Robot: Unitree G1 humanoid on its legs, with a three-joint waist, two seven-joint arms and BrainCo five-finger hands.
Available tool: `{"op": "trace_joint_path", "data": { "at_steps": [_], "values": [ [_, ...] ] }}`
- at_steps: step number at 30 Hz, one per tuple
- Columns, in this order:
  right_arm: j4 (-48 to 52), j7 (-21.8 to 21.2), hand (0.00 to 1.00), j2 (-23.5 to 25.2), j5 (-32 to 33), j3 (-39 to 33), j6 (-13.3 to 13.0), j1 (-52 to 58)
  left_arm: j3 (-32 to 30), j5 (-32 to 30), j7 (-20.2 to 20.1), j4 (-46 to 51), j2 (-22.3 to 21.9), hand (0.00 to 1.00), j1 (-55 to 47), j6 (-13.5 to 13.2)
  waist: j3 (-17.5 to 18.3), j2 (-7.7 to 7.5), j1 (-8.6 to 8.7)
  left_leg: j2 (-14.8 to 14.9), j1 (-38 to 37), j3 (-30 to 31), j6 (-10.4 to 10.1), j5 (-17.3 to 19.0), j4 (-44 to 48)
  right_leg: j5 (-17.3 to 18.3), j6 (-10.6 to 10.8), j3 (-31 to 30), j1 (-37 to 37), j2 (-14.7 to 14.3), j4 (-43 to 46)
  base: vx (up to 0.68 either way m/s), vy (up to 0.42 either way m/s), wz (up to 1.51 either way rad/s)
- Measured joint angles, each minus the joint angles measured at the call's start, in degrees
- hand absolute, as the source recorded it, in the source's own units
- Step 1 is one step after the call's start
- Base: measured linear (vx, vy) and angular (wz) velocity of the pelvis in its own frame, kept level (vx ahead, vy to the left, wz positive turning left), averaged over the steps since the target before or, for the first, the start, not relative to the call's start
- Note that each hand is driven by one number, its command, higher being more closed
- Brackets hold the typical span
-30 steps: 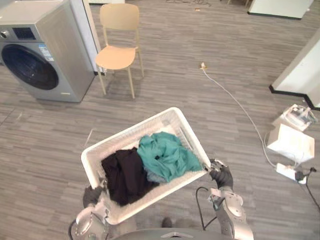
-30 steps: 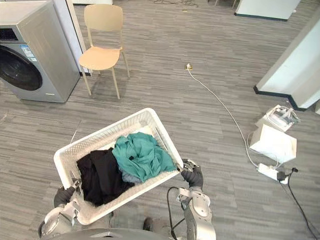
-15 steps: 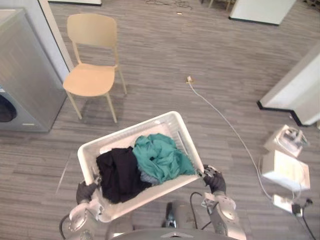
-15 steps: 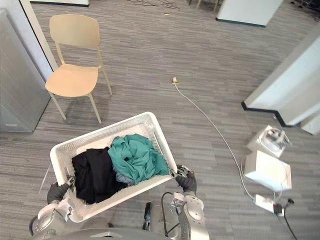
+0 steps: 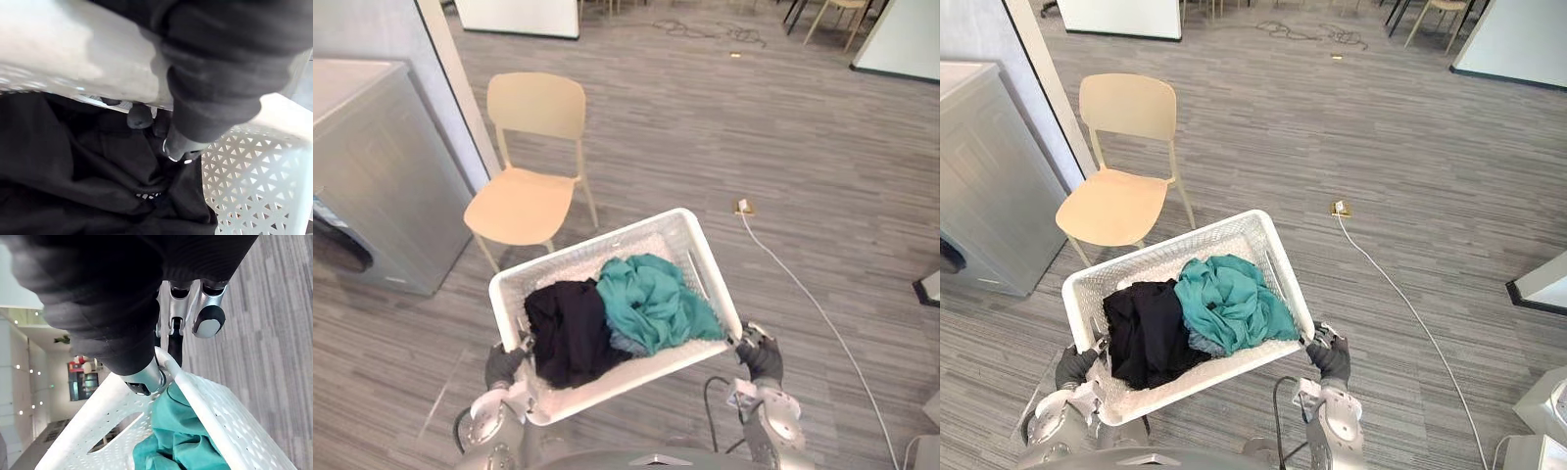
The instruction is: Pick up the laundry basket with both hands and put the clothes into the washing machine.
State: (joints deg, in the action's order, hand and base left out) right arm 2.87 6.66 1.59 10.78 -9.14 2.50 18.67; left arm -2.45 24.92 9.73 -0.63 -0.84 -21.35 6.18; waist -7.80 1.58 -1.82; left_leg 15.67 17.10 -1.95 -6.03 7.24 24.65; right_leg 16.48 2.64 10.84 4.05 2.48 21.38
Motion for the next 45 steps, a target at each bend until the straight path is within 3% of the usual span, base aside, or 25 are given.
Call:
{"op": "trace_joint_path", "data": {
  "at_steps": [1,2,3,4,5,7,9,12,14,15,16,17,19,20,22,24,26,28,30,31,32,37,40,42,45],
  "values": [
    [-1.4,-0.1,1.00,0.1,0.0,-0.1,0.0,-0.6,-0.3,0.3,0.1,-0.7,0.3,1.00,0.0,0.0,0.0,-0.55,-0.32,-1.2,-1.4,0.5,-3.4,-1.5,-0.1,0.5,0.9,-1.1,0.3,1.0,0.8,0.48,0.340,-0.47],
    [-3.9,-0.2,1.00,1.3,-0.1,0.0,0.2,-1.6,-1.0,0.8,0.3,-2.0,0.9,1.00,0.8,0.0,-0.1,-3.17,0.27,-2.5,-2.0,-1.9,-1.7,-0.4,2.6,0.3,2.9,-2.3,0.9,3.4,1.7,0.41,0.299,-0.27],
    [-4.0,-0.4,1.00,1.3,-0.2,0.1,0.5,-1.4,-0.9,0.8,0.9,-3.4,1.7,1.00,1.7,0.1,0.0,-3.54,0.64,-2.8,-1.6,-2.5,-0.5,0.9,5.0,-1.3,5.0,-2.1,0.8,4.1,2.6,0.46,0.370,-0.14],
    [-4.0,-0.8,1.00,1.4,-0.5,-0.1,0.6,-0.9,-0.2,0.9,1.1,-4.7,2.9,1.00,2.0,0.1,0.1,-3.60,0.99,-3.4,-2.6,-3.1,0.5,3.1,6.9,-4.8,5.0,-2.1,-0.3,5.3,6.9,0.34,0.321,-0.08],
    [-4.0,-1.1,1.00,1.5,-0.6,-0.3,0.6,-0.7,0.1,0.9,1.1,-4.7,3.1,1.00,2.0,0.1,0.0,-3.62,1.01,-3.7,-3.6,-3.6,1.0,3.9,6.8,-6.4,4.5,-2.2,-1.4,5.8,10.0,0.33,0.323,-0.18],
    [-6.2,-1.4,1.00,1.4,-1.6,-0.6,0.7,-1.2,0.1,0.8,1.1,-4.7,3.3,1.00,1.8,0.1,-0.6,-2.90,1.30,-5.3,-11.6,-7.7,3.7,6.1,1.1,-13.3,-1.2,-0.8,-8.7,10.5,26.2,0.40,0.317,-0.33],
    [-7.8,-2.6,1.00,1.4,-2.2,0.5,0.9,-1.2,-0.8,0.7,1.1,-4.6,5.1,1.00,2.3,-0.1,-0.6,-2.77,2.08,-5.1,-16.8,-8.4,4.1,6.3,-3.8,-6.3,-1.0,2.7,-14.2,8.6,32.5,0.33,0.136,-0.17],
    [-6.5,-2.7,1.00,1.4,-2.2,1.2,1.0,-0.6,-1.3,0.7,1.0,-4.6,5.3,1.00,2.7,0.0,-0.8,-3.09,3.57,-5.2,-19.5,-8.5,3.9,6.3,-6.6,-2.5,-1.0,5.1,-19.3,4.1,28.5,0.25,-0.061,0.12],
    [-4.8,-2.6,1.00,1.5,-2.2,1.7,0.9,0.0,-1.3,0.7,1.0,-4.4,5.2,1.00,2.6,0.0,-0.5,-4.01,3.92,-6.0,-20.5,-8.9,2.6,7.2,-6.9,-5.9,-1.6,7.0,-19.5,2.4,14.1,0.25,-0.116,0.06],
    [-3.0,-2.6,1.00,1.7,-2.2,2.2,0.7,1.3,-1.6,0.7,1.0,-3.8,5.2,1.00,2.8,0.0,-0.4,-6.47,3.79,-8.0,-21.1,-9.0,0.7,9.4,-6.2,-8.4,-6.0,7.4,-17.5,2.7,5.2,0.28,-0.130,-0.25],
    [-2.9,-2.3,1.00,0.5,-2.3,1.7,0.7,0.0,-1.5,0.5,1.0,-4.2,2.9,1.00,3.2,0.0,-1.4,-3.25,3.11,-5.7,-20.8,-9.2,0.3,10.7,-5.5,-9.4,-6.1,7.3,-16.4,0.1,3.3,0.29,-0.133,-0.36],
    [-1.7,-2.2,1.00,0.1,-2.3,1.4,0.7,0.4,-1.4,-0.1,1.0,-4.1,2.1,1.00,3.0,0.0,-1.4,-1.98,3.19,-4.8,-20.8,-9.7,0.4,10.8,-4.6,-9.2,-6.2,6.9,-15.6,-1.4,1.6,0.19,-0.089,-0.38],
    [-1.1,-2.2,1.00,0.0,-3.2,1.5,0.7,0.5,-1.8,-0.4,0.6,-3.7,0.8,1.00,2.0,0.0,-2.2,-1.10,2.86,-2.4,-20.5,-10.7,0.7,11.1,3.0,-6.9,-6.7,5.4,-13.1,-3.7,0.4,0.15,-0.084,-0.36],
    [-0.1,-2.1,1.00,-0.2,-3.6,2.3,0.7,1.7,-2.0,-0.5,0.3,-2.2,0.3,1.00,0.3,0.0,-2.8,-0.42,2.07,0.6,-17.1,-10.3,1.7,9.8,15.2,-6.3,-7.4,4.4,-10.6,-5.6,-0.3,0.15,-0.086,-0.54],
    [3.0,-2.2,1.00,-0.6,-3.8,2.9,0.8,3.6,-1.9,-0.3,-0.1,-0.4,0.0,1.00,-1.9,0.0,-3.5,0.88,1.21,3.7,-11.3,-7.6,2.3,4.0,30.1,-5.2,-8.1,3.9,-7.7,-7.1,-0.3,0.15,-0.037,-0.45],
    [6.6,-2.2,1.00,-1.2,-4.0,3.4,0.8,5.3,-1.8,-0.1,-0.2,0.5,-0.2,1.00,-3.0,0.0,-3.4,0.90,0.85,4.3,-3.9,-6.3,2.4,3.4,39.3,-4.5,-7.9,3.5,-4.5,-7.0,-2.1,0.21,0.031,-0.12],
    [8.0,-2.2,1.00,-1.2,-4.1,3.6,0.8,5.4,-1.8,0.0,-0.2,1.5,-0.3,1.00,-3.1,0.0,-3.2,0.56,0.43,4.3,-2.0,-8.4,4.3,5.3,34.8,-5.2,-8.1,3.4,-2.6,-6.5,-4.2,0.23,0.066,0.00],
    [7.9,-2.2,1.00,-1.3,-4.3,3.9,0.8,5.0,-2.1,0.1,-0.2,2.3,-0.3,1.00,-2.9,-0.1,-2.5,0.55,-0.35,3.3,-2.6,-9.1,4.1,7.0,21.6,-6.0,-7.3,3.2,-1.8,-5.6,-4.6,0.29,0.141,-0.13],
    [7.4,-2.2,1.00,-1.3,-4.5,4.1,0.8,4.4,-2.2,0.1,-0.2,2.3,-0.2,1.00,-2.8,-0.2,-2.1,0.68,-0.57,2.3,-5.7,-8.8,4.0,5.1,8.0,-6.1,-7.0,2.8,-1.8,-4.6,-3.9,0.24,0.177,-0.19],
    [7.4,-2.2,1.00,-1.3,-4.5,4.0,0.8,3.8,-2.1,0.1,-0.1,2.2,-0.3,1.00,-2.8,-0.2,-1.9,0.85,-0.22,2.8,-7.5,-9.6,5.6,-0.1,1.8,-5.6,-5.7,2.6,-1.6,-4.0,-3.5,0.19,0.169,-0.05],
    [7.3,-2.2,1.00,-1.2,-4.5,3.8,0.8,3.6,-2.1,0.1,-0.1,2.0,-0.3,1.00,-2.6,-0.2,-1.9,0.68,-0.02,2.8,-7.7,-10.3,3.1,-0.9,1.1,-5.1,-4.7,2.4,-1.3,-3.5,-3.2,0.22,0.235,0.06],
    [2.0,-2.3,1.00,1.8,-4.5,3.4,0.7,2.5,-3.4,0.5,-0.1,-1.1,2.2,1.00,-0.8,-0.7,0.3,-4.18,1.18,-2.5,-11.0,-12.7,2.2,0.0,-1.4,-5.3,-1.8,-0.1,0.2,0.8,-6.1,0.11,0.217,0.04],
    [-1.9,-2.3,1.00,1.9,-4.5,2.6,0.5,0.2,-3.8,0.8,0.0,-3.7,2.3,1.00,0.3,-0.7,0.1,-3.84,0.98,-4.2,-9.2,-6.5,1.6,3.2,2.5,-5.0,0.1,-1.7,-0.2,1.1,-5.8,-0.06,0.160,-0.18],
    [-7.4,-2.3,1.00,1.9,-3.8,0.8,0.5,-0.3,-2.7,0.5,0.0,-6.0,2.0,1.00,0.3,-0.3,-0.1,-3.56,1.58,-7.6,-7.7,-7.1,3.2,5.2,3.4,-3.4,1.8,-3.5,-3.1,4.4,-2.7,-0.10,0.312,-0.11],
    [-10.7,-2.3,1.00,1.9,-3.1,0.2,0.6,-0.9,-2.2,-0.6,0.1,-7.0,2.4,1.00,0.2,0.0,-0.6,-2.95,1.77,-10.1,-7.6,-8.4,5.2,6.5,3.0,-5.2,0.4,-3.7,-6.7,6.8,2.2,-0.01,0.208,-0.23]
  ]
}}
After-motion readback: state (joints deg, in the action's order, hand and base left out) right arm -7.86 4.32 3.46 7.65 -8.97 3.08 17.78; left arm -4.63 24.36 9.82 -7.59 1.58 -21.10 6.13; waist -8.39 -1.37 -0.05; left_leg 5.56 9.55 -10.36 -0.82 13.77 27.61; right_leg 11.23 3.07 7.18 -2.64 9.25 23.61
